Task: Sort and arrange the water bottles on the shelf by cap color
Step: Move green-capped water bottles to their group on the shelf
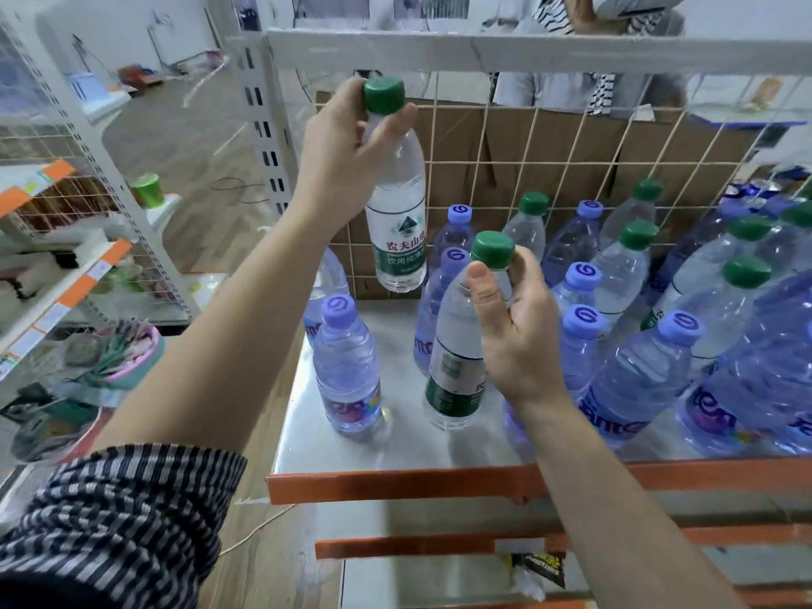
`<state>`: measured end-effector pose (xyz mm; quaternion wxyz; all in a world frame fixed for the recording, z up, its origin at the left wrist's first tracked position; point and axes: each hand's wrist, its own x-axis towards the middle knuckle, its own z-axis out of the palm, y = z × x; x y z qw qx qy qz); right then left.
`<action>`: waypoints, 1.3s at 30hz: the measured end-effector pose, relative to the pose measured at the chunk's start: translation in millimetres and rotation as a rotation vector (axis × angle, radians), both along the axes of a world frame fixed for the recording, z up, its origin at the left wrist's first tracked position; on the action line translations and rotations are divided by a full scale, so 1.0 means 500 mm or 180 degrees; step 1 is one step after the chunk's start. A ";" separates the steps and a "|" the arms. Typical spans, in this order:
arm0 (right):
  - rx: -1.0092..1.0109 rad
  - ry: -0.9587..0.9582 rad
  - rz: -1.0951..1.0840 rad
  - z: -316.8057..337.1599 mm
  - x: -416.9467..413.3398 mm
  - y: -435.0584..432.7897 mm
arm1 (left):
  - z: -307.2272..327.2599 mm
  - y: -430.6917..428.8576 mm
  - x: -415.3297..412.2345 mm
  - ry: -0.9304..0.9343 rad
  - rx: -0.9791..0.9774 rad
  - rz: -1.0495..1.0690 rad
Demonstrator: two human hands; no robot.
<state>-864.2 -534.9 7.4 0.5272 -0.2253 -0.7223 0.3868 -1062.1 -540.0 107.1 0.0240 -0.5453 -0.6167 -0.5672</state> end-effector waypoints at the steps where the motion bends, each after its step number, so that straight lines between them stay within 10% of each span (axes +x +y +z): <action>1: 0.0015 0.0064 0.0013 0.010 0.004 0.001 | 0.007 -0.007 0.011 0.0031 0.0105 -0.0066; 26: -0.0077 0.0032 0.0590 0.017 0.274 -0.049 | -0.123 -0.196 0.362 -0.0950 0.0344 -0.0382; 39: -0.0501 -0.0116 -0.0565 -0.089 0.468 -0.087 | -0.268 -0.157 0.540 -0.1214 -0.0387 -0.1275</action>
